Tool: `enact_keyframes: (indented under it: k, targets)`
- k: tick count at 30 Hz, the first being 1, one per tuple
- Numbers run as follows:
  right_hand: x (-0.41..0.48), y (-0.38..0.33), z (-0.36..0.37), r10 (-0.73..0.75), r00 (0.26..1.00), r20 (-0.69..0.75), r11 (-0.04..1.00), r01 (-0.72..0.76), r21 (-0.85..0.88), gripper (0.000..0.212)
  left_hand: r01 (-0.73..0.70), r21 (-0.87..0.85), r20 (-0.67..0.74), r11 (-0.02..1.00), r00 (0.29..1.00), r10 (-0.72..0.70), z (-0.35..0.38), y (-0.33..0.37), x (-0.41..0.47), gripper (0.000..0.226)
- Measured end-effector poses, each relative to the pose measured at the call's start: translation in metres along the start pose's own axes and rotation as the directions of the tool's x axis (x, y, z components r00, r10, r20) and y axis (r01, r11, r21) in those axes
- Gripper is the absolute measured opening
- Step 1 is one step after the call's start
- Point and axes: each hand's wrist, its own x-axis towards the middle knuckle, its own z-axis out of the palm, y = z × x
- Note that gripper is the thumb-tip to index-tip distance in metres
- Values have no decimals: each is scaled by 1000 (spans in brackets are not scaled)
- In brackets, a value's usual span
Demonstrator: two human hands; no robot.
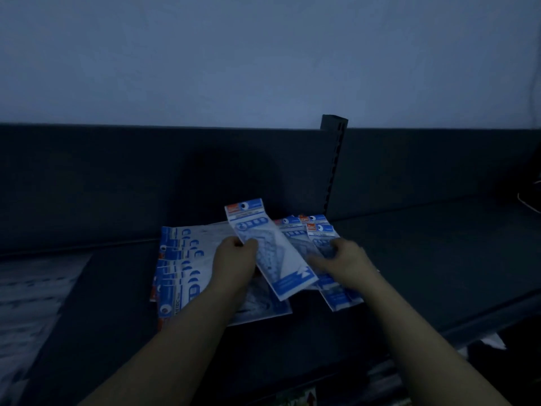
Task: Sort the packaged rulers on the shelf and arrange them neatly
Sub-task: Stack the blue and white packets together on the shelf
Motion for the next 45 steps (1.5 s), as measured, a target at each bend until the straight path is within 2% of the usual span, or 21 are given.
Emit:
enact_keyframes:
  k: [2,5,6,9,13,15,19,22,24,26,28,30,31,33,35,37,38,39,41,43,45]
  targets:
    - [3,0,8,-11,998,61,992,19,-126,67,8,-14,-19,1000,1000,-8,-7,1,4,15]
    - [9,0,8,29,999,14,997,-30,67,81,31,-38,-53,999,998,-33,-11,1,8,19]
    - [11,2,6,71,997,14,994,-72,78,81,36,-47,-56,998,998,-39,-12,0,8,20]
    - [15,13,6,147,988,50,987,-143,-68,66,42,-61,-47,997,998,-45,-10,-2,5,23]
    - [13,16,0,170,985,-1,955,-165,246,64,78,-174,2,982,997,-79,-5,1,1,23]
    - [12,17,-5,211,977,9,921,-202,333,70,74,-183,35,980,997,-69,-4,3,-1,22]
    - [11,19,-12,297,950,101,942,-308,131,85,42,-125,66,991,997,-34,-4,1,-5,22]
    - [10,17,-18,287,950,126,929,-307,204,88,49,-108,73,993,997,-41,-3,1,-6,24]
    - [8,19,-19,267,960,83,928,-279,246,81,65,-111,88,992,995,-56,-3,1,-7,26]
    - [4,17,-18,236,971,-30,902,-207,379,59,79,-112,112,991,991,-66,-2,1,-8,27]
    - [0,13,-19,224,973,-54,770,-143,622,33,90,-114,145,989,987,-73,-1,-2,-7,27]
    - [-5,2,-18,166,986,25,602,-122,789,23,94,-121,186,988,980,-71,1,-4,-6,26]
    - [-8,-5,-16,129,990,51,559,-115,821,20,99,-140,220,985,973,-67,2,-5,-6,24]
    - [-11,-18,-6,49,996,70,608,-85,789,21,100,-173,292,980,955,-46,5,-8,-9,16]
    - [-13,-27,5,-42,997,71,659,-26,752,21,48,-148,296,988,955,-2,7,-11,-9,14]
    - [-10,-28,7,-66,998,-9,689,52,723,15,-11,-83,235,997,971,30,5,-13,-7,16]
    - [-7,-24,5,-48,995,-87,761,93,641,13,-25,-73,203,997,978,39,4,-13,-5,17]
    - [-5,-20,1,-40,990,-137,856,104,507,20,-29,-86,175,996,984,44,1,-13,-3,17]
    - [-5,-13,-4,-4,997,-79,969,23,247,52,-23,-132,122,991,992,39,-4,-10,-1,17]
    - [-10,-12,-3,16,999,34,997,-18,76,74,-16,-180,84,984,996,32,-7,-9,4,17]
    - [-10,-13,1,35,997,71,999,-37,31,90,-12,-206,64,979,998,26,-7,-8,5,18]
